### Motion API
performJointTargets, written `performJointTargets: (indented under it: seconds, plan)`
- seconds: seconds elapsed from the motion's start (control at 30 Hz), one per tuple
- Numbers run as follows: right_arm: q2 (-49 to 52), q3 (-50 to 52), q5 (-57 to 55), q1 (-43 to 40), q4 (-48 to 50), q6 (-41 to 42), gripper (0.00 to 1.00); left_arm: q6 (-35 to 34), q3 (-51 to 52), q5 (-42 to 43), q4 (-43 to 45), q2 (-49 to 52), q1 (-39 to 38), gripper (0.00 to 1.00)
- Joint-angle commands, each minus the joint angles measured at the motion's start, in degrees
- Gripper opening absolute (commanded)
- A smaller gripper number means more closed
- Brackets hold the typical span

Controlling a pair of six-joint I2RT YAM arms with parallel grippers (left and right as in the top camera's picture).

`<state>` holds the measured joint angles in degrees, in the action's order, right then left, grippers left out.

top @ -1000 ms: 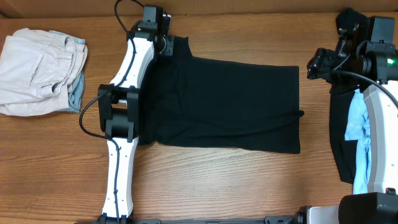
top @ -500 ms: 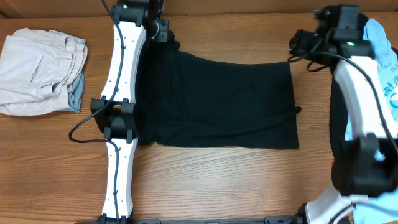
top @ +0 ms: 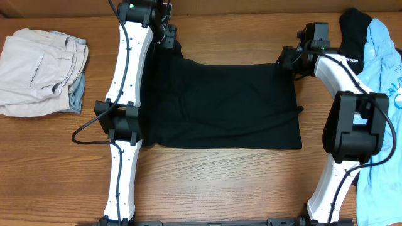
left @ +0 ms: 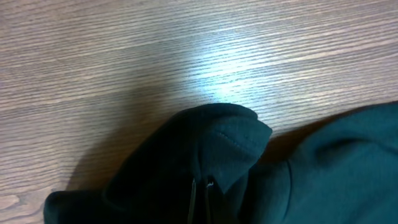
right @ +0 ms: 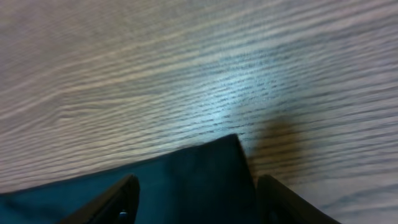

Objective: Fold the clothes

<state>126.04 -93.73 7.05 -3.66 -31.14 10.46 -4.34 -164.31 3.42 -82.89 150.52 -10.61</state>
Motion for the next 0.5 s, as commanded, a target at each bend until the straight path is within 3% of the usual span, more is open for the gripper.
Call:
performJointTargets:
  seconds: [0.0, 0.27, 0.47]
  plan:
    - [2.60, -0.35, -1.03, 0.17, 1.09, 0.17, 0.63, -0.42, -1.07, 0.66, -0.50, -1.62, -0.68, 0.04]
    - [4.52, -0.35, -0.98, 0.17, 2.58, 0.22, 0.53, -0.31, -1.07, 0.04, -2.99, -1.62, -0.07, 0.04]
    - [4.59, -0.39, -0.98, 0.17, 2.36, 0.17, 0.20, -0.33, -1.07, -2.78, -6.49, -1.62, 0.61, 0.04]
